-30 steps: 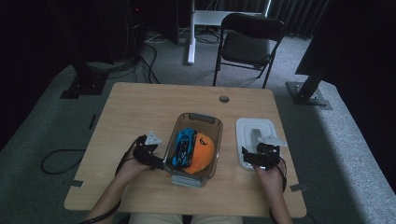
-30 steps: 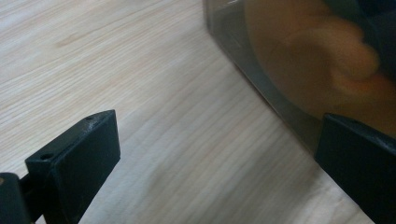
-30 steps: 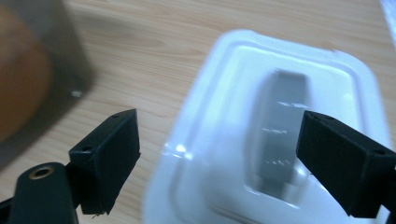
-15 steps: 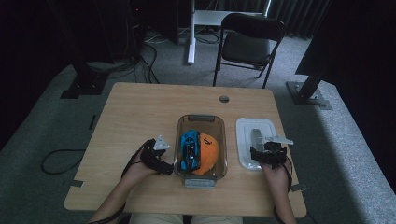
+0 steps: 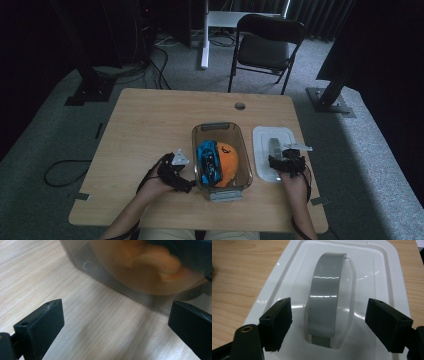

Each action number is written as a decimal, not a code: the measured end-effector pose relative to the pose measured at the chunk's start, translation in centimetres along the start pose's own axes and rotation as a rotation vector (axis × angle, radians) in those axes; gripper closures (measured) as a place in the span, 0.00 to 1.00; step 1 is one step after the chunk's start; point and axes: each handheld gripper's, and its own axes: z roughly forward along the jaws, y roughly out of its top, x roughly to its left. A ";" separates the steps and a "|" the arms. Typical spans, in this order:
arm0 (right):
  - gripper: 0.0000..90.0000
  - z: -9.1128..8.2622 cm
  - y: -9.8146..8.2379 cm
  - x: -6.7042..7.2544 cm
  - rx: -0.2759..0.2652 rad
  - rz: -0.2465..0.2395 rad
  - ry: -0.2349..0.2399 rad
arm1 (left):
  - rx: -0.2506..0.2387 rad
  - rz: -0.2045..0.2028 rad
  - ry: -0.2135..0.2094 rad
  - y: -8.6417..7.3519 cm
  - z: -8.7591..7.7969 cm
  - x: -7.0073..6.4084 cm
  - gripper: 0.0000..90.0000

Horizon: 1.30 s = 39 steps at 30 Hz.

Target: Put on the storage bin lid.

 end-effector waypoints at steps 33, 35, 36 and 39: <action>0.75 -0.8 -0.2 0.1 -0.051 0.026 -0.005 | -0.014 -0.095 0.042 -3.3 -1.4 1.7 0.01; 0.75 -1.3 -0.1 0.1 -0.064 0.028 -0.009 | -0.016 -0.099 0.043 -3.5 -1.5 1.9 0.01; 0.75 -1.6 0.0 0.0 -0.072 0.033 -0.009 | -0.017 -0.100 0.044 -3.5 -1.5 1.9 0.01; 0.75 -2.5 0.2 -0.1 -0.091 0.047 -0.006 | -0.016 -0.105 0.043 -3.6 -1.5 1.9 0.01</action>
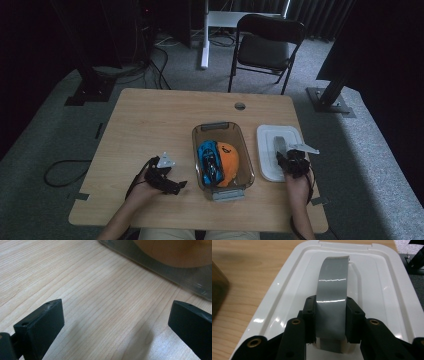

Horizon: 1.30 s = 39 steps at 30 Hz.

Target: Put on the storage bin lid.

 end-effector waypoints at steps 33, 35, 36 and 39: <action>0.75 -8.9 4.9 7.1 -0.155 -0.093 0.109 | 0.003 0.000 -0.004 -0.7 0.3 -0.2 0.01; 0.75 -8.8 5.0 8.0 -0.154 -0.104 0.128 | 0.001 0.006 -0.007 -0.5 0.4 -0.4 0.01; 0.75 -8.7 5.0 8.3 -0.152 -0.106 0.134 | 0.002 0.010 -0.009 -0.3 0.5 -0.5 0.01; 0.75 -8.3 5.0 9.5 -0.140 -0.115 0.161 | -0.001 0.018 -0.011 -0.1 0.6 -0.7 0.01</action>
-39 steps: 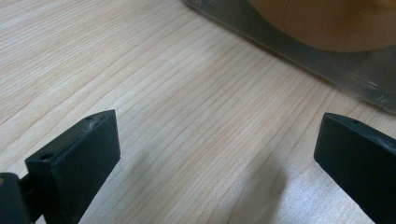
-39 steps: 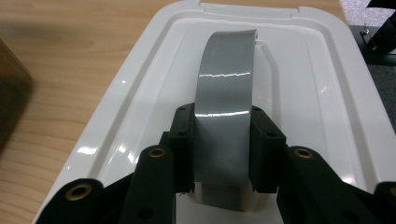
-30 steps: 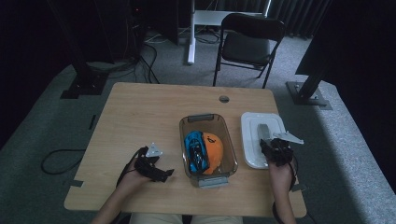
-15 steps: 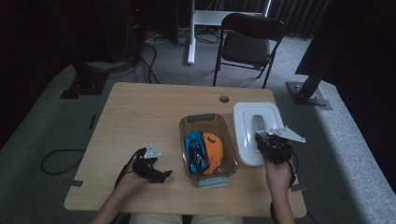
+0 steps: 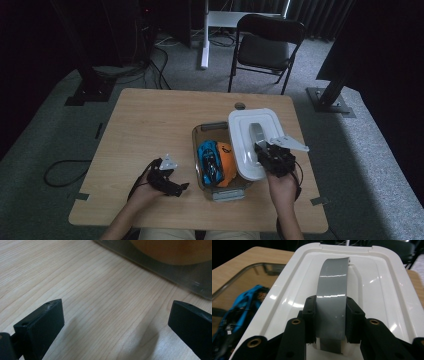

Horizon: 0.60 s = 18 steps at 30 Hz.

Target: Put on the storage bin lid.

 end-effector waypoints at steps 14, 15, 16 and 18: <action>0.75 1.5 0.3 5.1 0.025 -0.025 0.113 | -0.017 -0.008 0.009 0.0 -0.1 -0.1 0.01; 0.75 1.5 0.3 5.3 0.025 -0.030 0.118 | -0.016 -0.006 0.008 0.1 -0.1 -0.2 0.01; 0.75 1.6 0.4 5.7 0.029 -0.036 0.118 | -0.018 -0.007 0.008 0.2 -0.1 -0.3 0.01; 0.75 1.7 0.4 6.0 0.029 -0.039 0.125 | -0.024 -0.006 0.004 0.4 0.0 -0.5 0.01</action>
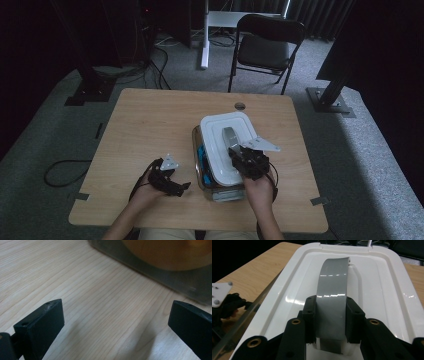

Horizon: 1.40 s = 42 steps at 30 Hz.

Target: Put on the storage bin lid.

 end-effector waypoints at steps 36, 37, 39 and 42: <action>0.75 0.6 -0.4 1.1 0.051 -0.048 0.033 | -0.027 0.087 -0.051 3.7 2.2 -4.6 0.01; 0.75 0.6 -0.4 1.0 0.053 -0.046 0.035 | -0.029 0.083 -0.051 3.7 2.2 -4.6 0.01; 0.75 0.6 -0.5 1.0 0.056 -0.046 0.040 | -0.031 0.076 -0.054 3.6 2.2 -4.5 0.01; 0.75 0.7 -0.6 1.1 0.063 -0.056 0.051 | -0.032 0.073 -0.050 3.4 2.2 -4.3 0.01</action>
